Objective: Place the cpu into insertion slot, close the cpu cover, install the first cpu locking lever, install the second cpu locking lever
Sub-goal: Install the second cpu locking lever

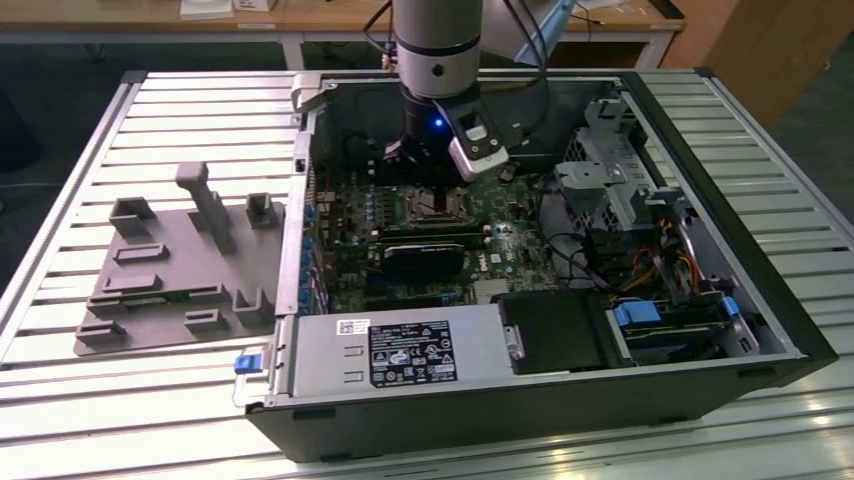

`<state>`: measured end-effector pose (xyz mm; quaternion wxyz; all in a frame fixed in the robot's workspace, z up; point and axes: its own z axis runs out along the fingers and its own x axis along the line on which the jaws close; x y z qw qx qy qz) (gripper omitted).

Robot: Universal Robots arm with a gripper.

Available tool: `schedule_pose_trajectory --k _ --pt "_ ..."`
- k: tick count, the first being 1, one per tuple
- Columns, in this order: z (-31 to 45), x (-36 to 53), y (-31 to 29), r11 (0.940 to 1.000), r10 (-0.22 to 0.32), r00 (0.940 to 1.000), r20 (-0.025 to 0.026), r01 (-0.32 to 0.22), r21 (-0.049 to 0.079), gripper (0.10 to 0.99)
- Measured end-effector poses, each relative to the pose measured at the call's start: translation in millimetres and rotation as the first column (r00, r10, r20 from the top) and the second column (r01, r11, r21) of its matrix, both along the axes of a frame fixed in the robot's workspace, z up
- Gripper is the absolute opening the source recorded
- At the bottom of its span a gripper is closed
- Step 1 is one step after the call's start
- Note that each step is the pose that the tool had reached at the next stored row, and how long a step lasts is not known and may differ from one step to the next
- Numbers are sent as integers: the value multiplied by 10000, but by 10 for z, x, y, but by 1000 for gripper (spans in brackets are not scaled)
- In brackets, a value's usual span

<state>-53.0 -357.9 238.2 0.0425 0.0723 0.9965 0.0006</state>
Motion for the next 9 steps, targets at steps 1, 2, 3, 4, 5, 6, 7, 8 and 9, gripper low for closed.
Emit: schedule_pose_trajectory --k 1,2,3,4,5,6,7,8,9 --pt "-5 0 -7 10000 -2 10000 1 2 1 102" --pt "-11 0 -13 10000 -6 10000 1 6 2 102" --pt "-17 0 -17 10000 -13 10000 2 13 4 102" --pt "-22 -1 -21 10000 -22 10000 2 22 3 102" --pt "-25 -1 -23 10000 -26 10000 1 26 1 102" --pt "-25 -2 -23 10000 -26 10000 0 26 0 102" --pt "-25 -1 -23 10000 -26 10000 0 26 0 102" --pt "-25 -2 -23 10000 -26 10000 0 26 -1 102" --pt "-25 -1 -23 10000 -26 10000 0 26 0 102"
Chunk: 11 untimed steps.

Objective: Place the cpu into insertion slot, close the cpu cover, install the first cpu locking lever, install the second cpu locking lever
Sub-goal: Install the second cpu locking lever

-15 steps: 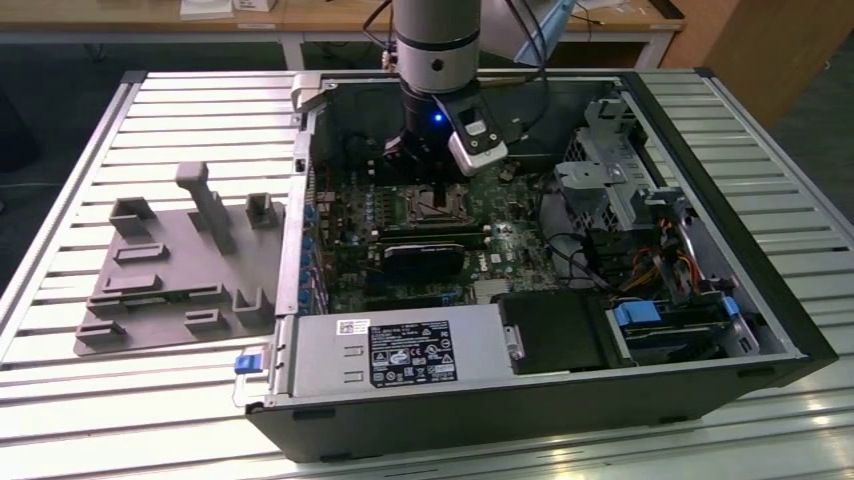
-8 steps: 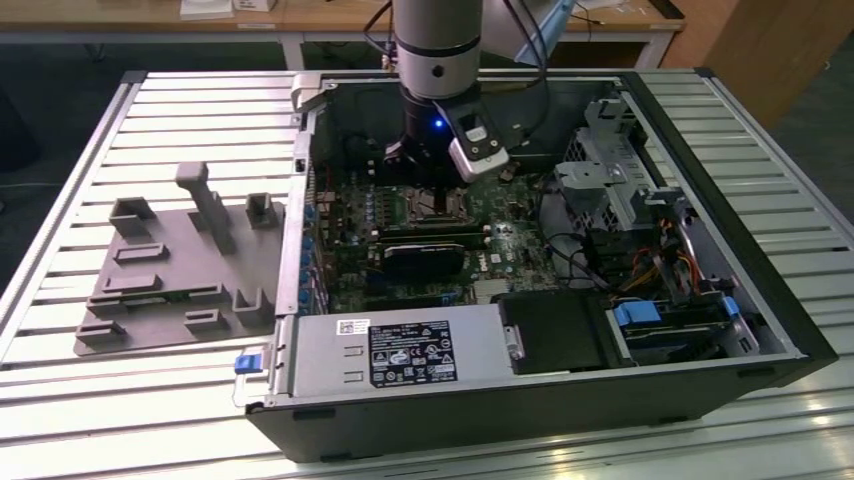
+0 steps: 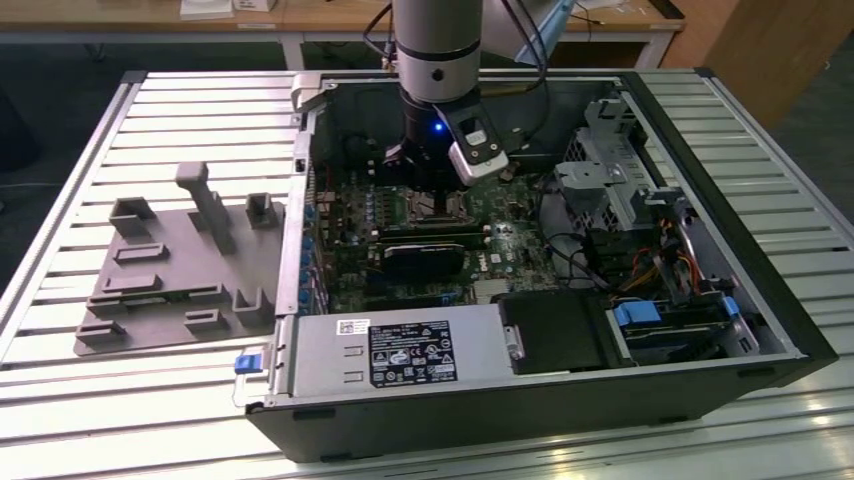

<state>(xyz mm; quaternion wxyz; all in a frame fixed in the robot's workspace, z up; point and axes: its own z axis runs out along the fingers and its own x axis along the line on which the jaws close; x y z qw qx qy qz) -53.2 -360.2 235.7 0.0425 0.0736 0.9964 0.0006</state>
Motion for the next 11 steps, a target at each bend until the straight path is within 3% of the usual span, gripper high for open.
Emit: schedule_pose_trajectory --k 11 --pt "-37 -64 -11 10000 -2 10000 0 2 25 102"
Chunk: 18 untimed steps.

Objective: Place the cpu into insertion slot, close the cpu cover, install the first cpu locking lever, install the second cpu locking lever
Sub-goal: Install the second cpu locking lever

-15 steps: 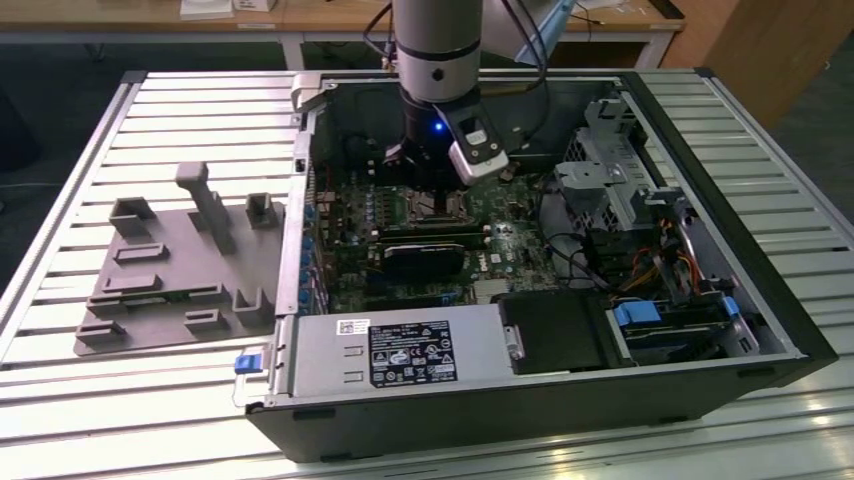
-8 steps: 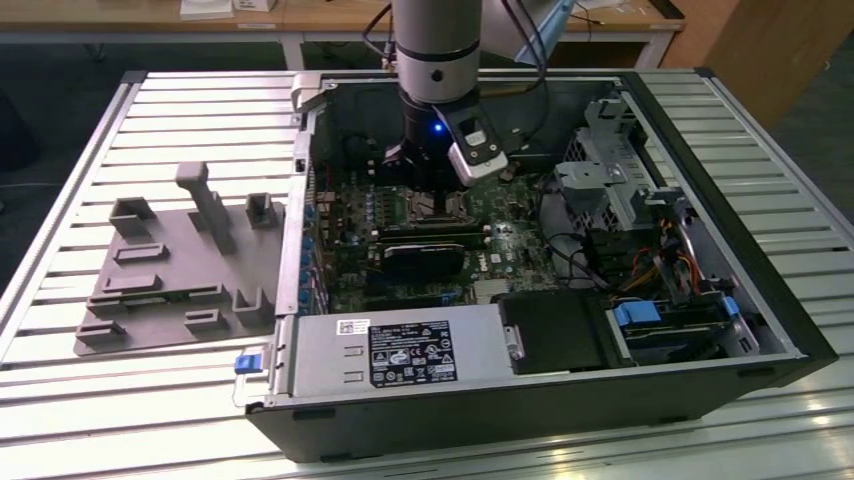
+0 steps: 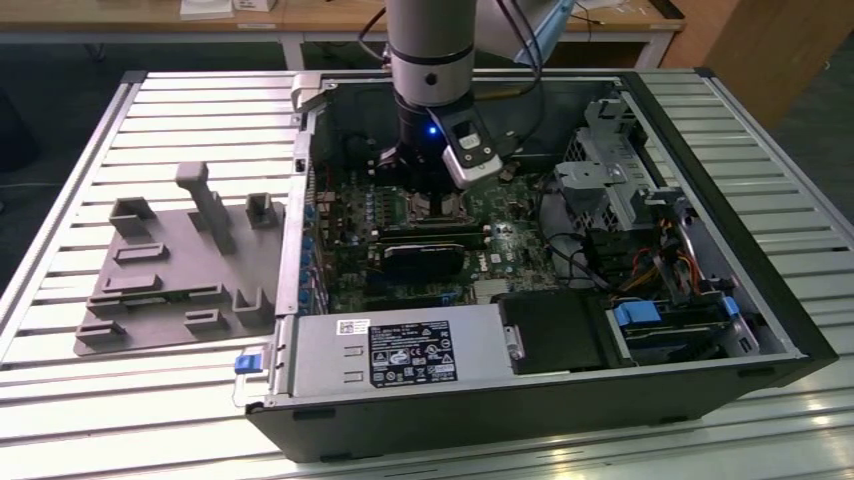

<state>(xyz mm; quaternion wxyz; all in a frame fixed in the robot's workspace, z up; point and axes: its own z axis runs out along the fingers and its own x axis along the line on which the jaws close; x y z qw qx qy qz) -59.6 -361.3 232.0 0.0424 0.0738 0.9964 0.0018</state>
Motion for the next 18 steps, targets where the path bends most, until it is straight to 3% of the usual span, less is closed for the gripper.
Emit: schedule_pose_trajectory --k 2,8,14,18 --pt "-8 -14 -7 10000 0 10000 0 0 83 102" --pt "-38 -42 -41 9987 0 10000 0 0 514 102" --pt "-56 -48 -128 9960 0 10000 0 0 892 102" --pt "-66 -51 -185 9917 0 10000 1 0 1288 102"
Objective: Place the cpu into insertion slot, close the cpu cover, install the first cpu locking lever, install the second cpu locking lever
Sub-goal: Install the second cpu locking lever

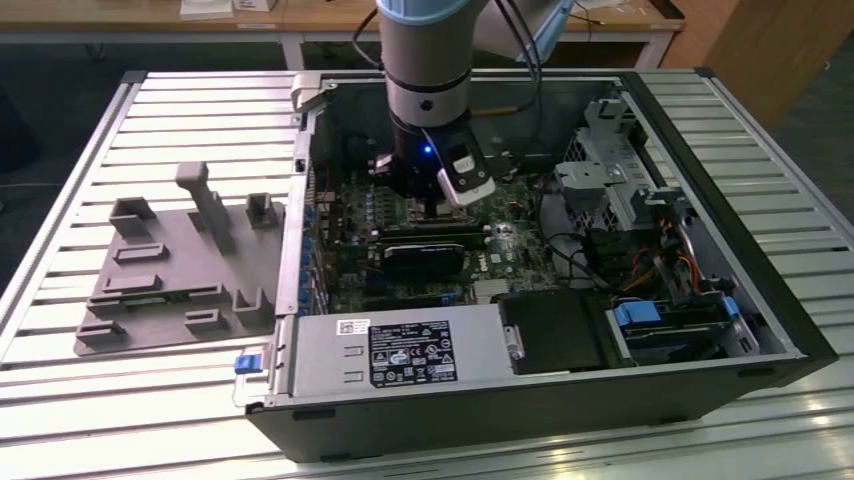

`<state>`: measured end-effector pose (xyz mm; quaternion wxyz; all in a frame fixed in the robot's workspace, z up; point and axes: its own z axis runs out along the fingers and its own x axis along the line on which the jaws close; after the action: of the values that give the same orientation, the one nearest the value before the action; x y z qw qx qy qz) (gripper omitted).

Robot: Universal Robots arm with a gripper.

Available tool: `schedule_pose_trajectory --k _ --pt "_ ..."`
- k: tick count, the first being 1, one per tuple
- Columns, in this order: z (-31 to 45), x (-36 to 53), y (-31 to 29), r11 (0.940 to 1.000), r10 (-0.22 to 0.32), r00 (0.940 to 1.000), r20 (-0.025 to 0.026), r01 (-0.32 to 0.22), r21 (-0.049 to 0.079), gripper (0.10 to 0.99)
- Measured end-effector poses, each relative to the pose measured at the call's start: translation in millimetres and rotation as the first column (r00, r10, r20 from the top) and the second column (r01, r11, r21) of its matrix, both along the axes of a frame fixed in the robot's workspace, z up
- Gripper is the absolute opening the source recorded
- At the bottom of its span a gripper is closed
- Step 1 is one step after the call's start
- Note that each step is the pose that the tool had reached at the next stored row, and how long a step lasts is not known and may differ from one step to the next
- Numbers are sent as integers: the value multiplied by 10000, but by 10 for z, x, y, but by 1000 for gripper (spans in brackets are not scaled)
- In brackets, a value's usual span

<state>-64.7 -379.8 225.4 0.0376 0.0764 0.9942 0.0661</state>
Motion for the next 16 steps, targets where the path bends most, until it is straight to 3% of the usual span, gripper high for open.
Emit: schedule_pose_trajectory --k 5,12,16 --pt "-27 -13 -88 9990 0 10000 0 0 446 102" --pt "-89 -39 -178 9971 -1 10000 0 1 761 102" --pt "-102 -60 -232 9926 0 10000 -1 0 1217 102"
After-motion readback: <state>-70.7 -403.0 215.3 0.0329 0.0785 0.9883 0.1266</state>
